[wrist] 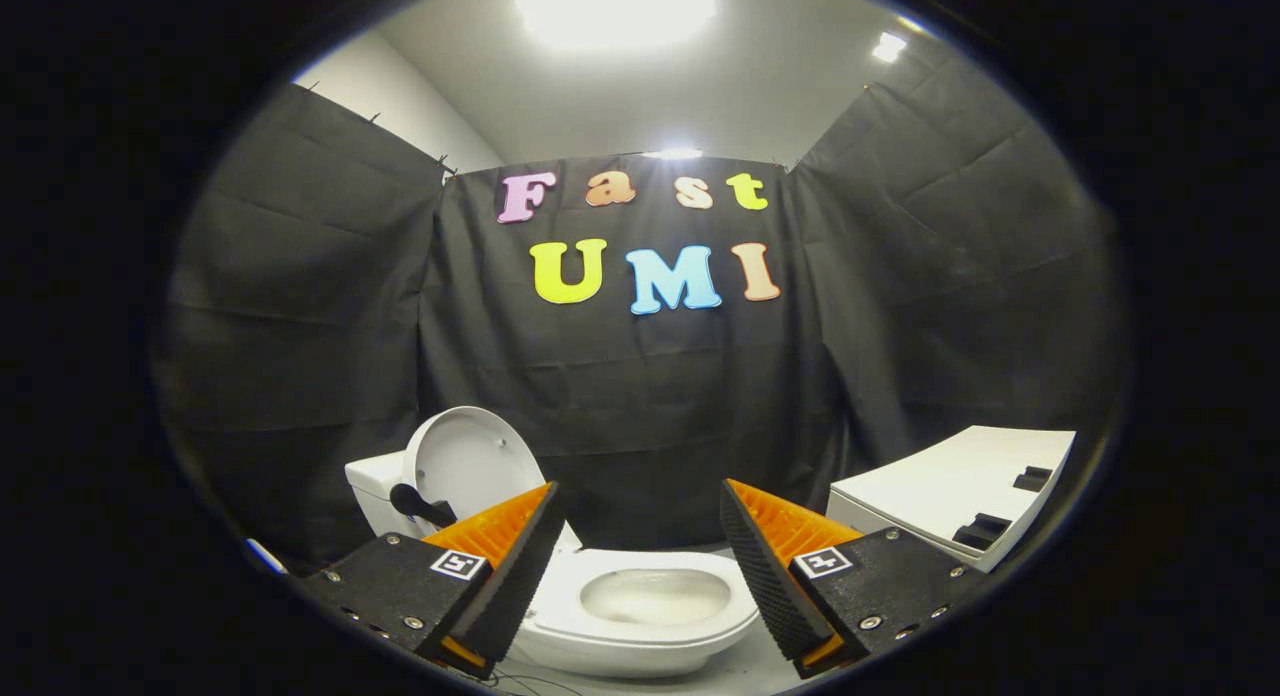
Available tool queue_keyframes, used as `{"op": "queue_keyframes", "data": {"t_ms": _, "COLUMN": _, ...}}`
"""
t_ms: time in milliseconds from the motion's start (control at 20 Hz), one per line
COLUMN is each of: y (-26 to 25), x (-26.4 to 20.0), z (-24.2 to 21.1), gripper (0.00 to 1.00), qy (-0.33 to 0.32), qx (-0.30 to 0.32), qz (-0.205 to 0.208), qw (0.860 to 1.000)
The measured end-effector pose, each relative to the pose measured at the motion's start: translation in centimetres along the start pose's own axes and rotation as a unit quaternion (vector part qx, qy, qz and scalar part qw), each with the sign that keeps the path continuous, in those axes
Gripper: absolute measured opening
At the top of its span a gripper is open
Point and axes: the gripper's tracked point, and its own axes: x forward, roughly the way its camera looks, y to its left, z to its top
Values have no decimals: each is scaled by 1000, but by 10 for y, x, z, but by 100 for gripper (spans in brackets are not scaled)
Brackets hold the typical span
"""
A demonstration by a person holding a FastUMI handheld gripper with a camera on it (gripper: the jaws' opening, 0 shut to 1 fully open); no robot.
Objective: Open the toilet lid.
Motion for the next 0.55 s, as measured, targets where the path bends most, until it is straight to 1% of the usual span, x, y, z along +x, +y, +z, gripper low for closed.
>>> {"op": "queue_keyframes", "data": {"t_ms": 350, "y": -9, "x": -3, "z": -18, "gripper": 96, "qy": 18, "qx": -1, "qz": -9, "qw": 1000}}
{"op": "queue_keyframes", "data": {"t_ms": 550, "y": -10, "x": -3, "z": -19, "gripper": 96, "qy": 22, "qx": -4, "qz": -9, "qw": 1000}}
